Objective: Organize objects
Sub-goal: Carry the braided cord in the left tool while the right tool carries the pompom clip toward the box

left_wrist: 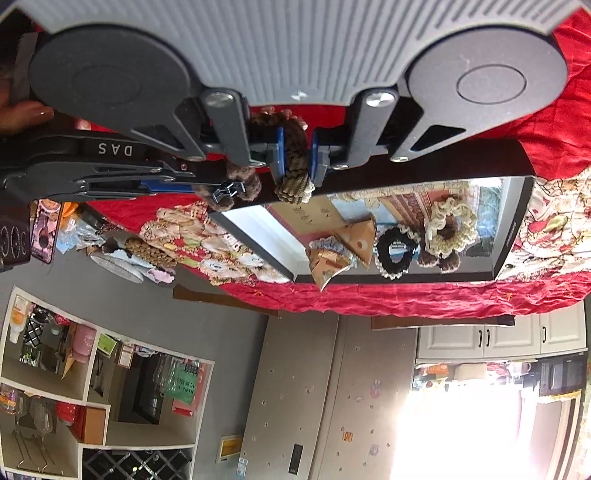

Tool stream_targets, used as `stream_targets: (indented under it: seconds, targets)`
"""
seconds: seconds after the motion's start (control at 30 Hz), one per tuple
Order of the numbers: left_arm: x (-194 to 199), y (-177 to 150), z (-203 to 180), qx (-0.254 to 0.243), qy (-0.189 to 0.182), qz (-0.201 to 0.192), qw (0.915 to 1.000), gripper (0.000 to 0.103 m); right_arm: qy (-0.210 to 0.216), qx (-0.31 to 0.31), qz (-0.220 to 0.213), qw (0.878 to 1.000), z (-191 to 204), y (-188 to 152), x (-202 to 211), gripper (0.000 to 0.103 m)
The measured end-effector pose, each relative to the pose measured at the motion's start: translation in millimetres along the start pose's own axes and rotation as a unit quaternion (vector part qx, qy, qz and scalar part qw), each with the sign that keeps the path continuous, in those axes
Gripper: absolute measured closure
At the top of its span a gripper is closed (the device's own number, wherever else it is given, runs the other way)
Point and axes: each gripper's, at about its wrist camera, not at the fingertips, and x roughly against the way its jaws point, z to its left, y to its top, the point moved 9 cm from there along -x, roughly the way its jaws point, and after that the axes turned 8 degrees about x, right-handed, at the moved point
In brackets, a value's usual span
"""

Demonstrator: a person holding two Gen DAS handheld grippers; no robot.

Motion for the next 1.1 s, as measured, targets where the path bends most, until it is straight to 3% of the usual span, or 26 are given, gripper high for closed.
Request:
stream_targets:
  seconds: [1.1]
  targets:
    - [21, 66, 54, 0.018, 0.059, -0.073, 0.9954, 0.087, -0.006, 0.034, -0.051, 0.998, 14, 66, -6, 0.077]
